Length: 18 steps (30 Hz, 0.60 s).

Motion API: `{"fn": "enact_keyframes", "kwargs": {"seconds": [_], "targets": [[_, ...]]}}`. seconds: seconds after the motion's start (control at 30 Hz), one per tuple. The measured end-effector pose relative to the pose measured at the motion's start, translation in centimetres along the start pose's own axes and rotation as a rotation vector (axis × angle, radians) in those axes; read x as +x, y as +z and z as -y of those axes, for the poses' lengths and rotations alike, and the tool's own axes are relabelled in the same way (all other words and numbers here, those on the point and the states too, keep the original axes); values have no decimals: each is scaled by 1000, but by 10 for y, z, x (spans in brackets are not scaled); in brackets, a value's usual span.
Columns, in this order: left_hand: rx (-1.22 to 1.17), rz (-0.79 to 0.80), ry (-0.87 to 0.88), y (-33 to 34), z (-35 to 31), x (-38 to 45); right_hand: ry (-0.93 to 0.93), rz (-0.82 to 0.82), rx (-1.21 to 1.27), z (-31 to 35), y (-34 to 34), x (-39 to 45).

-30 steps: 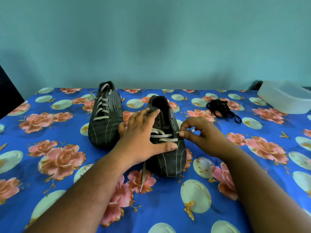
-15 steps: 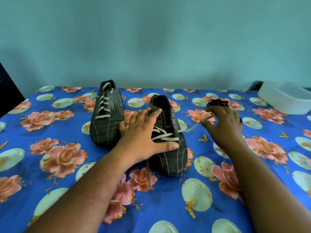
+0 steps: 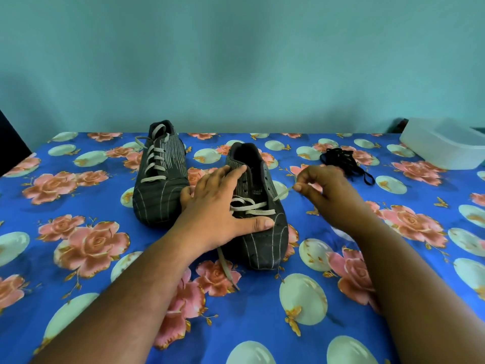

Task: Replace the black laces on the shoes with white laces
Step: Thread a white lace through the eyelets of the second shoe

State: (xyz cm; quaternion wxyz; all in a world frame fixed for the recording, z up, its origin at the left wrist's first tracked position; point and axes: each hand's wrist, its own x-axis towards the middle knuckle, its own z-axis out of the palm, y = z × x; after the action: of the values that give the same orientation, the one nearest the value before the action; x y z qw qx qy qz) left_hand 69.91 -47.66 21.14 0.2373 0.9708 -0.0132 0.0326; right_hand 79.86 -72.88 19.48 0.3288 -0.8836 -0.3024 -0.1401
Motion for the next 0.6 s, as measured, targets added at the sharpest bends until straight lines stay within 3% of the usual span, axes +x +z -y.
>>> {"fn": "enact_keyframes", "kwargs": {"seconds": [0.17,0.3,0.37,0.5,0.6], "targets": [[-46,-11,22,4,3,2,352,-240,-248,-19,-9,-1],[-101,-2,37,1,1,-1,521,-207,-404,-21,-7,-5],[-128,-10,34,-3,-2,-4,394,-169,-364,-15,-4,-5],[-174,-18,27,-10,0,-5,-77,-10,-98,14,5,-6],[-214,-1,31,-13,9,-1,-166,94,-41,21,13,-6]]}}
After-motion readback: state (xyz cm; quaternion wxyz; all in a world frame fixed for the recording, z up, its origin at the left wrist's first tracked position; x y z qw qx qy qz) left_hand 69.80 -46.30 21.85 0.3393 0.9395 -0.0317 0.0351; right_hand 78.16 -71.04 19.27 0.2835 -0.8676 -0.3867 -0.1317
